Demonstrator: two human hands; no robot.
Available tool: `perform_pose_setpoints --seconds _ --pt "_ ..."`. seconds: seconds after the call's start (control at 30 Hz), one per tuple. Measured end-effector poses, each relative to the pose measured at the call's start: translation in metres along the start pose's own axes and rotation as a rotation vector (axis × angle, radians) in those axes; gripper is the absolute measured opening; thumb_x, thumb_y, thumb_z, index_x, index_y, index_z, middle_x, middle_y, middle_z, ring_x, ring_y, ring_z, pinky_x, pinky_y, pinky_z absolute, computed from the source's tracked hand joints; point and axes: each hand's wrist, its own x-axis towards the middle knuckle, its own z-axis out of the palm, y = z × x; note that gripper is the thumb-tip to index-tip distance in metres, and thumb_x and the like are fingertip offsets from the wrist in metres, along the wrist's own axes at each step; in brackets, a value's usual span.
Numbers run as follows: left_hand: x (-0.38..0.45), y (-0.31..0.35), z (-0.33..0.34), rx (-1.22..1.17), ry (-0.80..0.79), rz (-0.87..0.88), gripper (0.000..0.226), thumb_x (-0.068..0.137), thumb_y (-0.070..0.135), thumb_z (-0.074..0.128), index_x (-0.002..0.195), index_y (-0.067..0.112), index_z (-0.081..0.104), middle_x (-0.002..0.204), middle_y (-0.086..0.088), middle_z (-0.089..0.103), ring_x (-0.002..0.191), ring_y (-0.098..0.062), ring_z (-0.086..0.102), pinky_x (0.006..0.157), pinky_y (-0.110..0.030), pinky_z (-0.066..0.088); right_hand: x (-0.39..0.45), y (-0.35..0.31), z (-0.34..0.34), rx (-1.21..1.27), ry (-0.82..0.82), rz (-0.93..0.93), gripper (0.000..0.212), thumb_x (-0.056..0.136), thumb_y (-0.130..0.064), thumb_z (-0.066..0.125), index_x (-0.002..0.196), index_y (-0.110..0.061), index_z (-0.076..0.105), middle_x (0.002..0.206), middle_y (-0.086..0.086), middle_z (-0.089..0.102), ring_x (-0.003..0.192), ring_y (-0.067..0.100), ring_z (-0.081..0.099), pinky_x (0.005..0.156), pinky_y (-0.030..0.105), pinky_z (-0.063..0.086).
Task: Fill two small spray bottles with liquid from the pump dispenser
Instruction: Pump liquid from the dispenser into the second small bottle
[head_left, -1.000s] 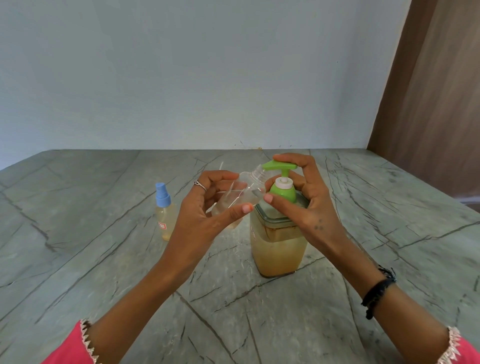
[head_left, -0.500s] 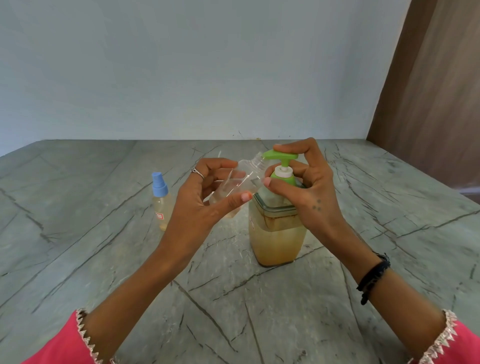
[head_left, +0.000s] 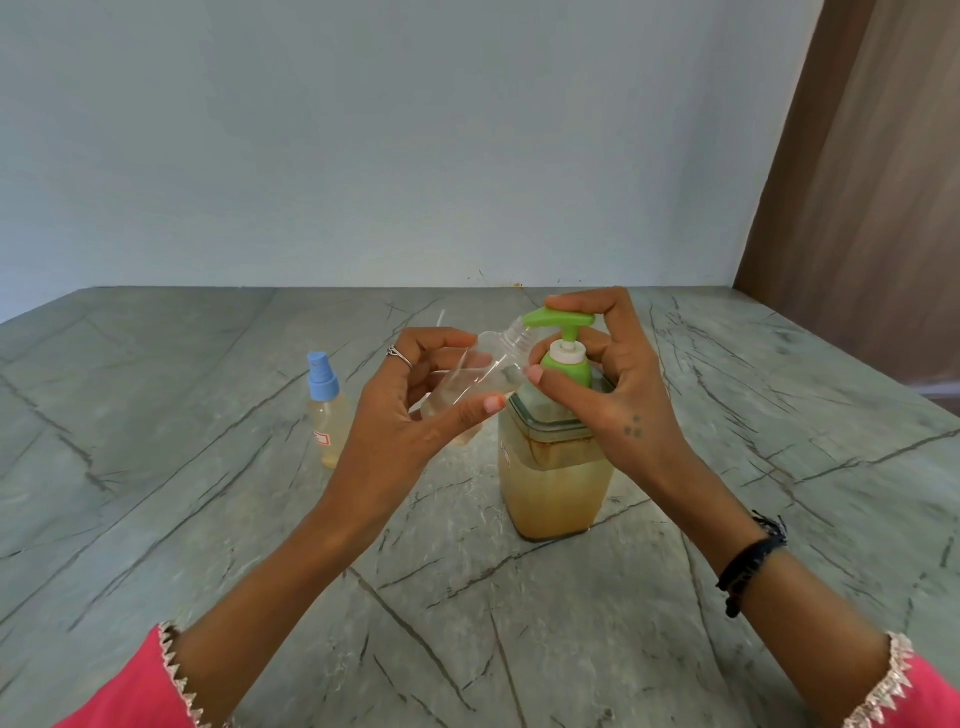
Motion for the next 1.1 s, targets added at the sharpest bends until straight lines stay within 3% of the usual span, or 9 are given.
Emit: perform_pose_setpoints --seconds 0.13,0.27,0.33,0.43,0.5,0.87,1.1 --pt "0.0001 -0.0001 -0.0004 -0.001 0.004 0.003 0.040 0.063 0.028 0.069 0.101 0.030 0.055 0.092 0.027 0.066 0.095 0.003 0.062 0.069 -0.011 0.050 -0.0001 0.0005 -0.0020 -0.011 -0.023 -0.024 0.035 0.080 -0.005 0.067 0.111 0.001 0.053 0.091 -0.030 0.063 0.083 -0.007 0.062 0.076 0.012 0.048" --pt "0.0004 -0.0004 -0.0009 -0.001 0.011 0.008 0.040 0.063 0.028 0.069 0.100 0.030 0.055 0.092 0.023 0.067 0.095 0.003 0.062 0.069 -0.011 0.050 -0.0003 0.0000 -0.0032 -0.027 -0.044 -0.029 0.028 0.082 0.001 0.066 0.107 0.008 0.056 0.097 -0.042 0.057 0.087 -0.013 0.059 0.079 0.008 0.046" --pt "0.0007 0.0001 -0.0012 0.000 0.013 0.009 0.040 0.063 0.029 0.069 0.100 0.030 0.054 0.092 0.024 0.067 0.096 0.003 0.062 0.070 -0.011 0.051 -0.0002 -0.0008 -0.0022 -0.037 -0.031 -0.028 0.029 0.081 -0.004 0.066 0.108 0.003 0.057 0.096 -0.037 0.060 0.088 -0.010 0.060 0.082 0.010 0.047" --pt "0.0007 0.0011 -0.0017 0.000 0.017 0.009 0.041 0.063 0.029 0.069 0.101 0.030 0.054 0.094 0.019 0.067 0.096 0.002 0.062 0.072 -0.012 0.052 0.0003 -0.0044 -0.0007 -0.030 -0.007 -0.013 0.037 0.079 -0.012 0.068 0.108 -0.027 0.051 0.086 -0.017 0.069 0.086 0.001 0.065 0.085 0.021 0.050" --pt "0.0009 0.0015 -0.0018 0.000 0.014 0.009 0.041 0.062 0.029 0.069 0.100 0.030 0.054 0.092 0.021 0.067 0.095 0.003 0.062 0.070 -0.012 0.051 0.0015 -0.0040 -0.0004 -0.034 -0.001 -0.018 0.038 0.079 -0.012 0.069 0.105 -0.032 0.050 0.084 -0.012 0.069 0.086 0.007 0.066 0.085 0.026 0.051" --pt "0.0006 0.0038 -0.0007 0.018 0.000 0.008 0.039 0.061 0.029 0.068 0.097 0.032 0.053 0.087 0.034 0.063 0.091 0.011 0.060 0.064 -0.006 0.047 0.0035 -0.0011 0.0006 0.018 0.041 0.000 0.035 0.075 -0.007 0.070 0.089 -0.033 0.052 0.076 -0.005 0.072 0.075 0.014 0.068 0.075 0.024 0.054" --pt "0.0013 0.0004 -0.0029 0.018 0.008 0.003 0.041 0.062 0.031 0.069 0.100 0.032 0.054 0.092 0.023 0.067 0.096 0.001 0.063 0.071 -0.013 0.052 0.0031 -0.0028 0.0007 -0.019 0.013 -0.029 0.039 0.077 -0.004 0.069 0.097 -0.032 0.050 0.079 -0.011 0.069 0.079 0.002 0.066 0.075 0.013 0.049"
